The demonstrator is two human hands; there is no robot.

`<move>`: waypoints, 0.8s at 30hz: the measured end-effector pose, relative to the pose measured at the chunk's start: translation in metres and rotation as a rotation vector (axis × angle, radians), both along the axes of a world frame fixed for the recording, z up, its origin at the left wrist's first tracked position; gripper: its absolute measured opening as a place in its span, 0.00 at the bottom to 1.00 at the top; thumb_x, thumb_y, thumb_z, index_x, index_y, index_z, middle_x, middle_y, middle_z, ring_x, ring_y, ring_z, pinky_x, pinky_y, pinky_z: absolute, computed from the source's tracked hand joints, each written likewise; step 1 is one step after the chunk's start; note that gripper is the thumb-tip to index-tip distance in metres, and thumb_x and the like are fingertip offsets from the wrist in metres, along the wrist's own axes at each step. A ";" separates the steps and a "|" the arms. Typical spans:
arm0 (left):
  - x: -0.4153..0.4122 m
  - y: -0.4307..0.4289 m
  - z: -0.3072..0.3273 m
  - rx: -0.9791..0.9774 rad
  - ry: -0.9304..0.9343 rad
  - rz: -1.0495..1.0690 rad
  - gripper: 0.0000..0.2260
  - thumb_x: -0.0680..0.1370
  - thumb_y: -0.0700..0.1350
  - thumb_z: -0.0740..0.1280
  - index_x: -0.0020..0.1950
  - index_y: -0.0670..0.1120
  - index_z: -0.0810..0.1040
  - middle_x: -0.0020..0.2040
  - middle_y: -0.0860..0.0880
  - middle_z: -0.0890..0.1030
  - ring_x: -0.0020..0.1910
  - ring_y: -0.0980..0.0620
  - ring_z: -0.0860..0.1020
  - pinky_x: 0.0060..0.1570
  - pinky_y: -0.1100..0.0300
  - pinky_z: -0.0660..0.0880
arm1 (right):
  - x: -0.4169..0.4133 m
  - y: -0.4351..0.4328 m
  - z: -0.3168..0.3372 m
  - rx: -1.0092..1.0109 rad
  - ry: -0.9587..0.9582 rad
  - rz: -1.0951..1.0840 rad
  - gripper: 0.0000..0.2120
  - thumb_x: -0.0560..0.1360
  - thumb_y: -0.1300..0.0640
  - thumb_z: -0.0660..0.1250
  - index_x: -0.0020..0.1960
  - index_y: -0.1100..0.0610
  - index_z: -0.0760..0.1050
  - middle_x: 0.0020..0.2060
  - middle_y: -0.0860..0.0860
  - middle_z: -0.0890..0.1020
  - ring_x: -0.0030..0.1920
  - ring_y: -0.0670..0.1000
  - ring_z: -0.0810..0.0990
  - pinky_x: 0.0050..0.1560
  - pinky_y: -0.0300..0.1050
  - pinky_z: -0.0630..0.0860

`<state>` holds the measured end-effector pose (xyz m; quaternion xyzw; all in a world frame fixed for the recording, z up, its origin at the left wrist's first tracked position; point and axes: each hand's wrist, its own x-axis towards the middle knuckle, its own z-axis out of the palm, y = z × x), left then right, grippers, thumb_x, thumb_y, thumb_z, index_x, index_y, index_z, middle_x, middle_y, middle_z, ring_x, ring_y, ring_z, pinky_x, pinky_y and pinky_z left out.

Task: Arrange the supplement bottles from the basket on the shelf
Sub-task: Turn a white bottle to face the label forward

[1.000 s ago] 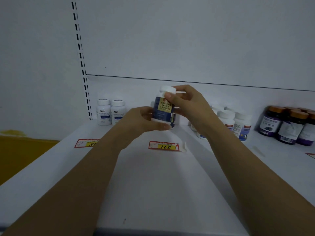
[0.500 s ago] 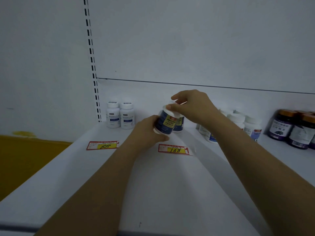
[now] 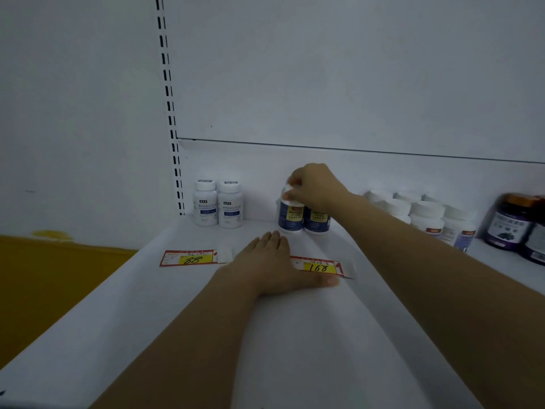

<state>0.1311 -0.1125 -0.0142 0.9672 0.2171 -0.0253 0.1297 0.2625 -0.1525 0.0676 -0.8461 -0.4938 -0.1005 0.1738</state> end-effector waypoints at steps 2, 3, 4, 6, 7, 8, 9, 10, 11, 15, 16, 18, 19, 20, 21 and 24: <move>0.001 0.001 -0.001 0.000 0.011 0.001 0.57 0.62 0.80 0.52 0.77 0.44 0.40 0.78 0.46 0.42 0.77 0.49 0.44 0.75 0.51 0.44 | -0.001 0.003 -0.003 -0.003 -0.017 -0.016 0.20 0.76 0.50 0.66 0.63 0.62 0.76 0.58 0.58 0.78 0.59 0.56 0.75 0.57 0.46 0.73; 0.001 0.001 -0.001 0.002 0.017 0.001 0.57 0.61 0.80 0.52 0.77 0.44 0.39 0.78 0.46 0.42 0.77 0.49 0.44 0.75 0.51 0.43 | -0.002 0.004 -0.004 -0.020 -0.038 -0.025 0.20 0.76 0.49 0.65 0.62 0.62 0.77 0.57 0.58 0.78 0.58 0.56 0.75 0.58 0.46 0.73; 0.001 0.001 -0.001 0.005 0.021 0.001 0.57 0.62 0.80 0.52 0.77 0.44 0.39 0.78 0.46 0.42 0.77 0.49 0.44 0.75 0.51 0.43 | -0.002 0.005 -0.005 -0.037 -0.060 -0.032 0.21 0.77 0.48 0.64 0.62 0.62 0.77 0.58 0.59 0.77 0.59 0.57 0.74 0.60 0.47 0.72; 0.000 0.001 -0.001 0.009 0.019 0.000 0.56 0.63 0.79 0.52 0.77 0.44 0.39 0.78 0.46 0.42 0.77 0.49 0.44 0.75 0.52 0.43 | -0.001 0.006 -0.007 -0.041 -0.071 -0.031 0.22 0.77 0.47 0.64 0.65 0.60 0.74 0.61 0.59 0.73 0.62 0.57 0.71 0.62 0.48 0.70; -0.001 0.000 0.000 0.008 0.017 -0.001 0.56 0.63 0.79 0.52 0.77 0.44 0.39 0.78 0.46 0.42 0.77 0.49 0.44 0.75 0.52 0.43 | -0.001 0.004 -0.007 -0.023 -0.043 -0.028 0.24 0.76 0.47 0.65 0.66 0.60 0.72 0.62 0.59 0.70 0.62 0.58 0.70 0.62 0.49 0.70; -0.001 0.000 0.000 0.007 0.018 -0.001 0.56 0.63 0.79 0.52 0.77 0.44 0.39 0.78 0.46 0.42 0.77 0.49 0.44 0.75 0.52 0.43 | 0.000 0.002 -0.007 0.018 -0.017 -0.025 0.25 0.76 0.47 0.65 0.68 0.59 0.70 0.62 0.59 0.69 0.63 0.58 0.69 0.61 0.49 0.70; -0.002 -0.001 0.000 0.006 0.021 0.000 0.56 0.63 0.79 0.52 0.77 0.44 0.39 0.78 0.46 0.42 0.77 0.49 0.44 0.75 0.52 0.43 | 0.001 0.000 -0.006 0.068 -0.003 -0.036 0.25 0.76 0.46 0.65 0.68 0.59 0.69 0.63 0.59 0.68 0.63 0.58 0.68 0.61 0.49 0.70; -0.002 -0.001 0.000 0.006 0.023 0.001 0.56 0.62 0.79 0.51 0.77 0.44 0.39 0.78 0.46 0.42 0.77 0.49 0.44 0.75 0.52 0.43 | 0.004 -0.003 -0.004 0.104 -0.003 -0.065 0.24 0.77 0.46 0.64 0.67 0.59 0.69 0.63 0.59 0.68 0.63 0.59 0.68 0.61 0.50 0.69; -0.002 -0.001 0.000 0.007 0.024 0.000 0.57 0.62 0.80 0.51 0.77 0.44 0.39 0.78 0.46 0.42 0.77 0.49 0.44 0.75 0.52 0.43 | 0.007 -0.005 -0.003 0.105 -0.013 -0.105 0.23 0.78 0.47 0.62 0.67 0.59 0.69 0.63 0.59 0.68 0.64 0.60 0.67 0.61 0.51 0.68; -0.002 0.000 -0.001 0.011 0.036 -0.006 0.58 0.60 0.80 0.49 0.77 0.44 0.40 0.78 0.46 0.42 0.77 0.49 0.43 0.75 0.51 0.43 | 0.015 -0.010 -0.011 -0.059 0.034 -0.224 0.19 0.81 0.54 0.55 0.69 0.60 0.65 0.65 0.61 0.65 0.63 0.62 0.68 0.64 0.53 0.70; -0.002 0.000 -0.001 0.013 0.033 -0.007 0.58 0.60 0.80 0.49 0.77 0.43 0.40 0.78 0.46 0.42 0.77 0.49 0.43 0.75 0.51 0.43 | 0.016 -0.010 -0.016 -0.065 0.054 -0.212 0.18 0.81 0.57 0.55 0.69 0.60 0.65 0.65 0.61 0.63 0.62 0.62 0.70 0.63 0.53 0.71; -0.002 -0.001 -0.001 0.017 0.021 -0.012 0.56 0.62 0.79 0.50 0.77 0.43 0.40 0.78 0.45 0.42 0.77 0.49 0.43 0.75 0.52 0.43 | 0.016 -0.011 -0.022 -0.010 0.081 -0.188 0.17 0.80 0.59 0.56 0.68 0.60 0.66 0.65 0.60 0.62 0.60 0.62 0.71 0.61 0.52 0.73; -0.002 -0.001 -0.001 0.014 0.018 -0.013 0.56 0.63 0.79 0.51 0.77 0.43 0.40 0.78 0.45 0.42 0.77 0.49 0.44 0.75 0.52 0.43 | 0.015 -0.012 -0.022 0.028 0.091 -0.186 0.17 0.80 0.59 0.56 0.68 0.59 0.67 0.65 0.60 0.63 0.60 0.61 0.72 0.60 0.50 0.73; -0.002 0.000 -0.001 0.007 0.016 -0.011 0.56 0.63 0.79 0.51 0.77 0.43 0.40 0.78 0.45 0.42 0.77 0.49 0.44 0.75 0.52 0.43 | 0.014 -0.015 -0.021 0.062 0.102 -0.187 0.17 0.80 0.59 0.57 0.68 0.59 0.68 0.64 0.60 0.64 0.59 0.61 0.72 0.58 0.48 0.73; -0.003 0.000 -0.001 -0.001 0.014 -0.006 0.56 0.63 0.79 0.51 0.77 0.43 0.40 0.78 0.45 0.43 0.77 0.49 0.44 0.75 0.52 0.43 | 0.012 -0.018 -0.017 0.094 0.110 -0.185 0.17 0.80 0.59 0.57 0.68 0.59 0.69 0.64 0.60 0.65 0.59 0.60 0.73 0.56 0.45 0.72; -0.004 -0.001 0.002 -0.046 -0.068 0.006 0.55 0.63 0.79 0.53 0.78 0.44 0.43 0.78 0.46 0.47 0.77 0.49 0.49 0.74 0.52 0.47 | 0.006 -0.033 -0.001 0.212 0.134 -0.158 0.17 0.78 0.58 0.61 0.66 0.56 0.71 0.63 0.59 0.69 0.60 0.58 0.73 0.51 0.40 0.68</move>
